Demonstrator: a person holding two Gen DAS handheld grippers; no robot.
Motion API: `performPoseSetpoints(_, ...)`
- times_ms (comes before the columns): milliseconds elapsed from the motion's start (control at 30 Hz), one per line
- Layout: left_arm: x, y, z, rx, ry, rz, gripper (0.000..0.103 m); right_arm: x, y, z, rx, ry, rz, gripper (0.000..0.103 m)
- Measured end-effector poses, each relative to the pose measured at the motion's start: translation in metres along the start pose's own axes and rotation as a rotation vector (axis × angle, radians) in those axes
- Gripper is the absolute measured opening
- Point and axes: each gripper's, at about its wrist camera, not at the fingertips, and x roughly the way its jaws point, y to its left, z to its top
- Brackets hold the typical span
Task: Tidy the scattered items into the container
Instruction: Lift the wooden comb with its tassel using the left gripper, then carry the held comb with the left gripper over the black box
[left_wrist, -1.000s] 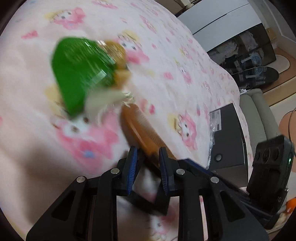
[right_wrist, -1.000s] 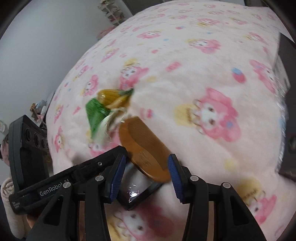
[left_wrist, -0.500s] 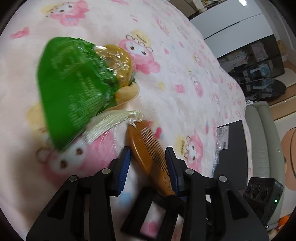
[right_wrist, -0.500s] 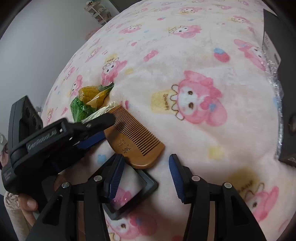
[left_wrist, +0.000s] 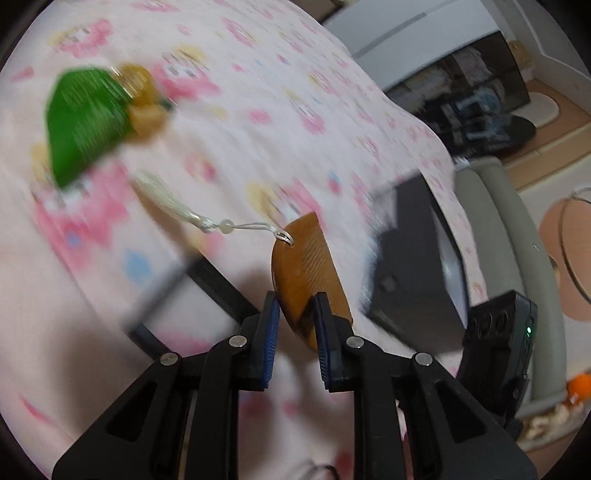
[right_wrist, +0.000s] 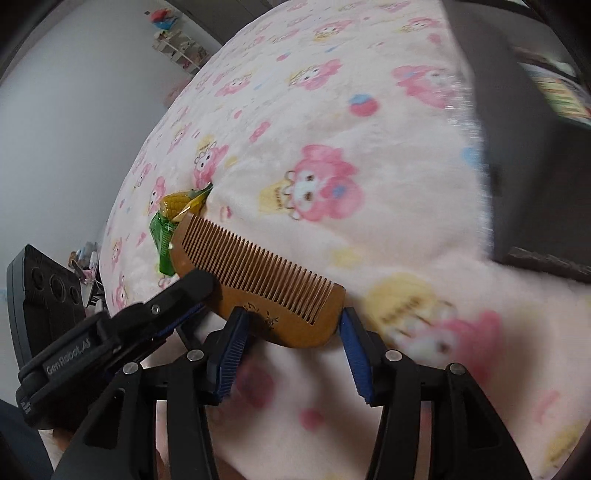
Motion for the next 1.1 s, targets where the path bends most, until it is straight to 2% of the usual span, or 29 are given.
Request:
performPoseSetpoints(133, 0.017, -0.023, -0.033, 0.01, 0.067, -0.05, 0.018, -0.044, -0.031, -0.022, 0.037, -0.038, -0.018, 0.048)
performPoseSetpoints(233, 0.037, -0.039, -0.055, 0.009, 0.124, -0.07, 0.019, -0.069, -0.057, -0.039, 0.069, -0.055, -0.062, 0.048)
performPoseSetpoints(400, 0.068, -0.061, -0.089, 0.049, 0.226, -0.045, 0.022, -0.09, -0.1, -0.062, 0.159, -0.074, -0.087, 0.048)
performPoseSetpoints(467, 0.077, -0.064, -0.098, 0.071, 0.273, -0.009, 0.026, -0.096, -0.114, -0.07, 0.188, -0.08, -0.089, 0.048)
performPoseSetpoints(567, 0.076, -0.063, -0.102, 0.085, 0.264, 0.059, 0.026, -0.102, -0.127, -0.079, 0.212, -0.085, -0.084, 0.048)
performPoseSetpoints(700, 0.056, -0.059, -0.086, 0.08, 0.16, 0.12, 0.028, -0.106, -0.134, -0.084, 0.217, -0.097, -0.085, 0.048)
performPoseSetpoints(800, 0.052, -0.061, -0.073, 0.131, 0.12, 0.148, 0.03, -0.103, -0.133, -0.084, 0.212, -0.094, -0.084, 0.048)
performPoseSetpoints(933, 0.068, -0.063, -0.064, 0.195, 0.135, 0.158, 0.034, -0.099, -0.135, -0.084, 0.204, -0.101, -0.089, 0.048)
performPoseSetpoints(1033, 0.083, -0.063, -0.066, 0.208, 0.162, 0.2, 0.035, -0.095, -0.137, -0.079, 0.189, -0.11, -0.096, 0.048)
performPoseSetpoints(1100, 0.083, -0.063, -0.07, 0.206, 0.175, 0.199, 0.035, -0.091, -0.134, -0.078, 0.171, -0.101, -0.092, 0.048)
